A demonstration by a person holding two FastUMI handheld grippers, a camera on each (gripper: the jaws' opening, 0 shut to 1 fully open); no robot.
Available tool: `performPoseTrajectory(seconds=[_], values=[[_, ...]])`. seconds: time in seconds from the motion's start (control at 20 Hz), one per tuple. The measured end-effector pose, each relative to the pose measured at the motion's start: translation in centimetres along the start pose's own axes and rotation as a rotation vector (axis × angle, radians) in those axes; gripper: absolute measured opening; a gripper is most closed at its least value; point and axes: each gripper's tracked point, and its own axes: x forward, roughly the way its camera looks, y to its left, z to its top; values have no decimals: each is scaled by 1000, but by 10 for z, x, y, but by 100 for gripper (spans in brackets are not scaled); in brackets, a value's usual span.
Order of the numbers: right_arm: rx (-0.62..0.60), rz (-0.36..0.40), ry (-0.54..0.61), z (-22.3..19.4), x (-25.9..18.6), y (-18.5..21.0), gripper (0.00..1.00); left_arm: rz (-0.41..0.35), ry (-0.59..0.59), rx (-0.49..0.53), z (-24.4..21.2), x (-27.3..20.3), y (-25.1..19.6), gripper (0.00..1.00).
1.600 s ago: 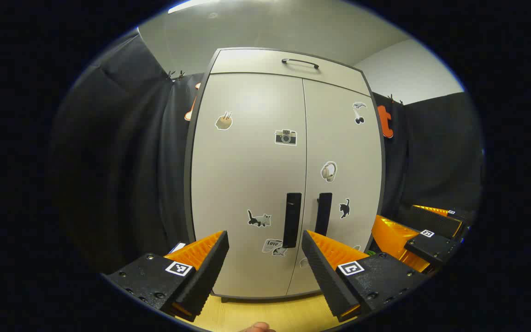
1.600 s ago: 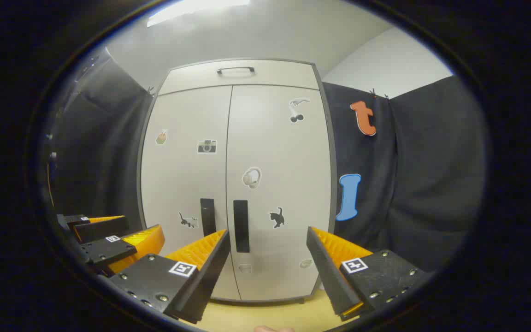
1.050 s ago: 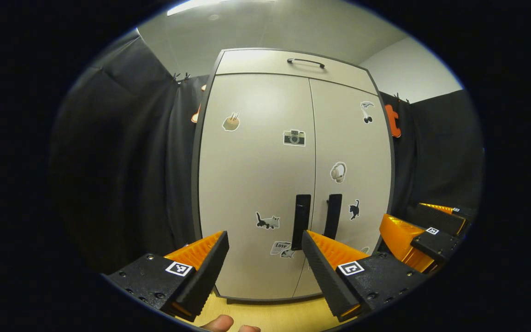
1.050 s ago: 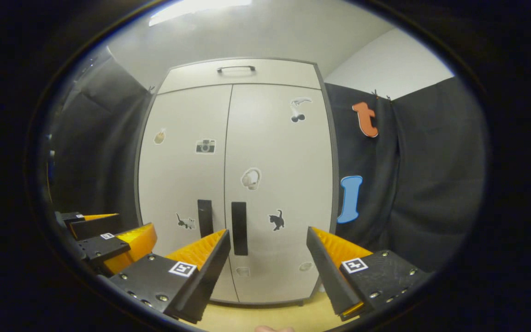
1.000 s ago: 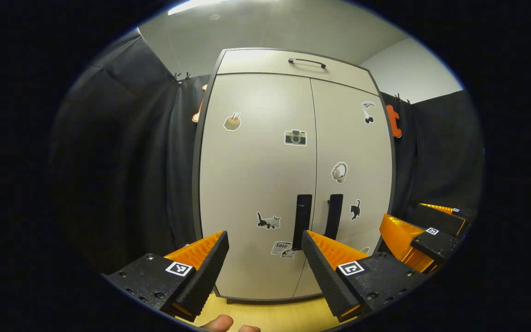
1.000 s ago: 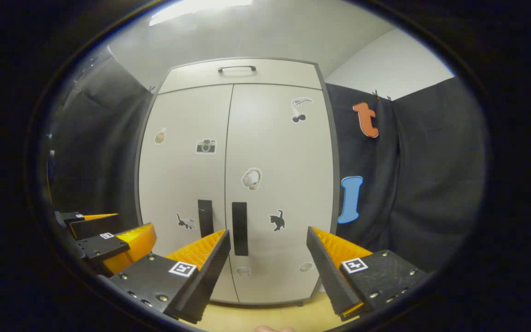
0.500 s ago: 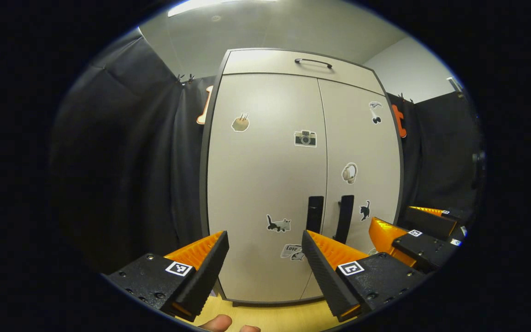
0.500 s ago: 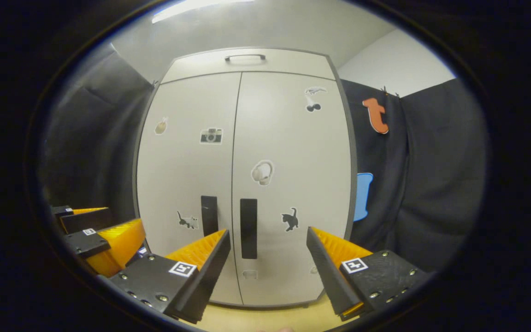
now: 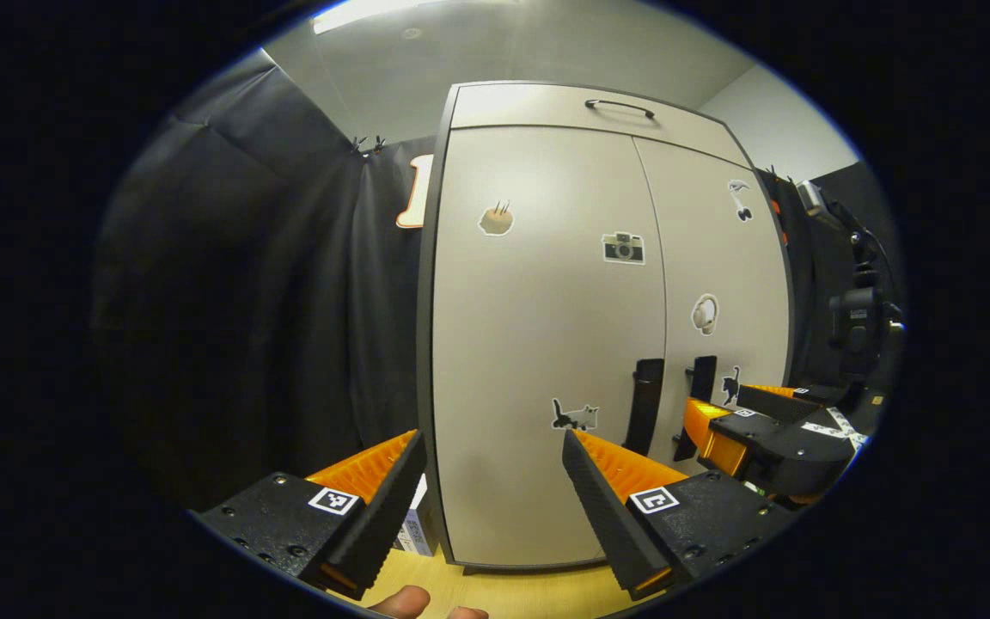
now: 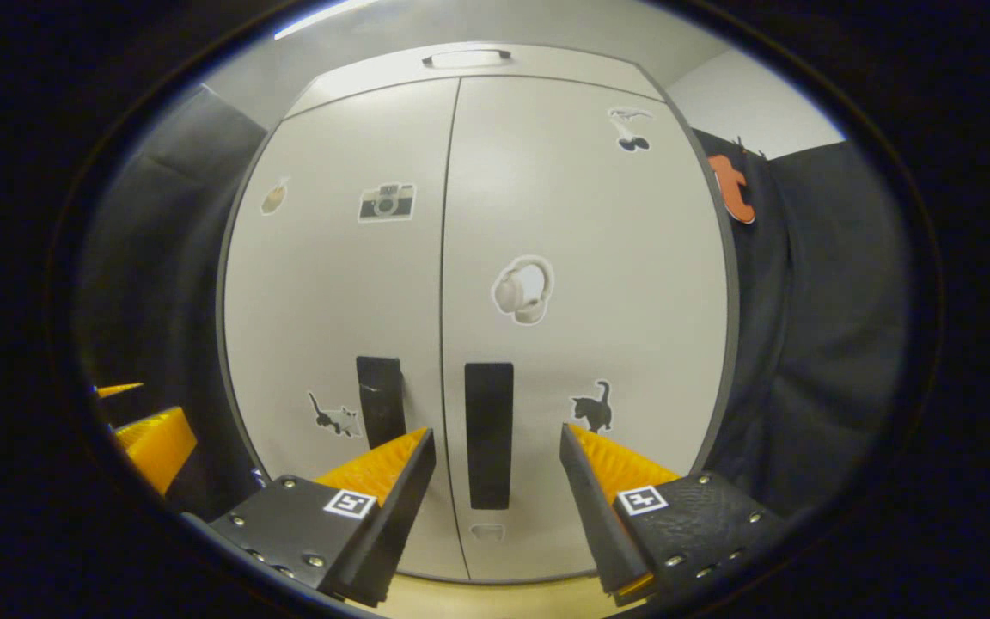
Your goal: Open the right door of the double-door shoe cabinet with the right hand, and open the left door with the left hand.
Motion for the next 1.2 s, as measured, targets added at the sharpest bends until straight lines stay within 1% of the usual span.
performPoseTrajectory(seconds=[0.05,0.1,0.25,0.3,0.35,0.4,0.45,0.55,0.65,0.7,0.75,0.8,0.85,0.9,0.95,1.2], values=[[-2,-3,3,-3,5,0,77,8,4,1,-1,2,4,99],[1,-3,11,-6,10,1,73,17,7,1,-3,3,7,99],[3,-10,37,-14,25,2,75,31,15,5,-5,9,14,99],[4,-6,43,-16,26,2,74,36,18,7,-6,10,17,99],[7,-5,51,-18,29,4,67,41,21,9,-6,11,19,99],[7,-5,56,-20,31,4,67,44,23,10,-6,11,20,99],[6,-26,60,-21,33,1,67,47,25,12,-6,12,21,99],[9,-30,54,-22,37,3,47,55,28,18,-6,11,25,99],[8,-35,50,-22,38,4,47,61,24,21,-6,11,28,99],[2,-15,43,-21,37,7,47,66,24,22,-6,10,30,99],[13,-23,45,-21,32,8,46,68,24,23,-5,9,31,99],[11,-24,39,-23,47,9,33,70,24,24,-4,8,32,99],[1,-20,32,-21,37,8,32,71,23,24,-5,7,33,99],[6,-18,32,-22,37,8,32,71,23,22,-4,5,33,99],[12,-14,33,-22,37,9,27,70,24,19,-4,3,32,98],[12,-7,40,-22,32,7,27,67,27,18,-5,-5,31,99]])
